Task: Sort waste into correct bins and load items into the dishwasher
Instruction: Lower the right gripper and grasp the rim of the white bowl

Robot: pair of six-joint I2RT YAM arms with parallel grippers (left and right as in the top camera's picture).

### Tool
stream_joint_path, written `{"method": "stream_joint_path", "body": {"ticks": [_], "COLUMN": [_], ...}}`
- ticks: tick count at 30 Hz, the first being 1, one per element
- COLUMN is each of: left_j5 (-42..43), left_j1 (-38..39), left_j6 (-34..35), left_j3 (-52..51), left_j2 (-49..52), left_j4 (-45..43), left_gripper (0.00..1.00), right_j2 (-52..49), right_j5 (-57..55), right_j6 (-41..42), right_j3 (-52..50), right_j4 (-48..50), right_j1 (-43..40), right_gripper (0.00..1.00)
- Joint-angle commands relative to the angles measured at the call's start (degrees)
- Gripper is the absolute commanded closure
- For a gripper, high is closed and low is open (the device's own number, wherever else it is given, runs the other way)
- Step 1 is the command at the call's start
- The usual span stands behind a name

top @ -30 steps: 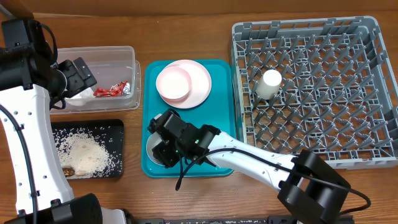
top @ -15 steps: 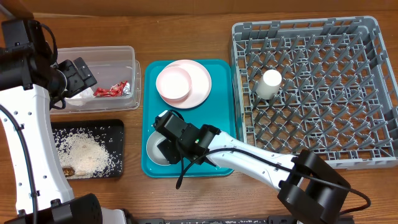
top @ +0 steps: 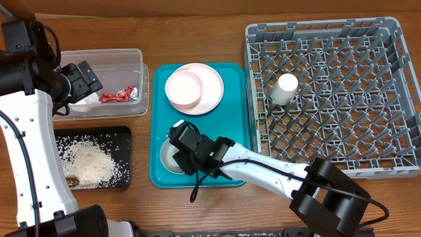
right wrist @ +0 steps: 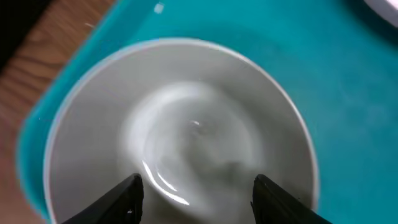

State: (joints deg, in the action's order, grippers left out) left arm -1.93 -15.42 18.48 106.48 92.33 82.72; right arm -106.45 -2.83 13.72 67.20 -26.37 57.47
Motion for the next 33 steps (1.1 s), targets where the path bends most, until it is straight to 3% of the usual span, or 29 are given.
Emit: {"method": "stream_joint_path", "body": {"ticks": [1,10,17,22,30,33], "left_j5": [0.4,0.4,0.4,0.4,0.4,0.4], "left_j1": [-0.3,-0.3,-0.3,-0.3,-0.3,-0.3], "left_j6": [0.8,0.8,0.8,0.8,0.8,0.8], "left_j3": [0.0,0.0,0.0,0.0,0.0,0.0], "left_j2": [0.3,0.3,0.3,0.3,0.3,0.3], "left_j4": [-0.1,-0.1,-0.1,-0.1,-0.1,-0.1], "left_gripper": [0.0,0.0,0.0,0.0,0.0,0.0], "right_j2": [-0.1,-0.1,-0.1,-0.1,0.0,1.9], "right_j5": [-6.6,-20.8,-22.7,-22.6,-22.6,-19.8], "right_j6": [0.1,0.1,1.4,7.1,7.4,7.4], "right_j3": [-0.5,-0.5,-0.5,-0.5,0.4,4.0], "right_j4": [0.5,0.5,0.2,0.2,1.2,-2.9], "right_j1": [0.3,-0.4,-3.3,-5.6,-6.2,-5.9], "right_gripper": [0.43,0.44,0.43,0.36,0.22,0.2]}}
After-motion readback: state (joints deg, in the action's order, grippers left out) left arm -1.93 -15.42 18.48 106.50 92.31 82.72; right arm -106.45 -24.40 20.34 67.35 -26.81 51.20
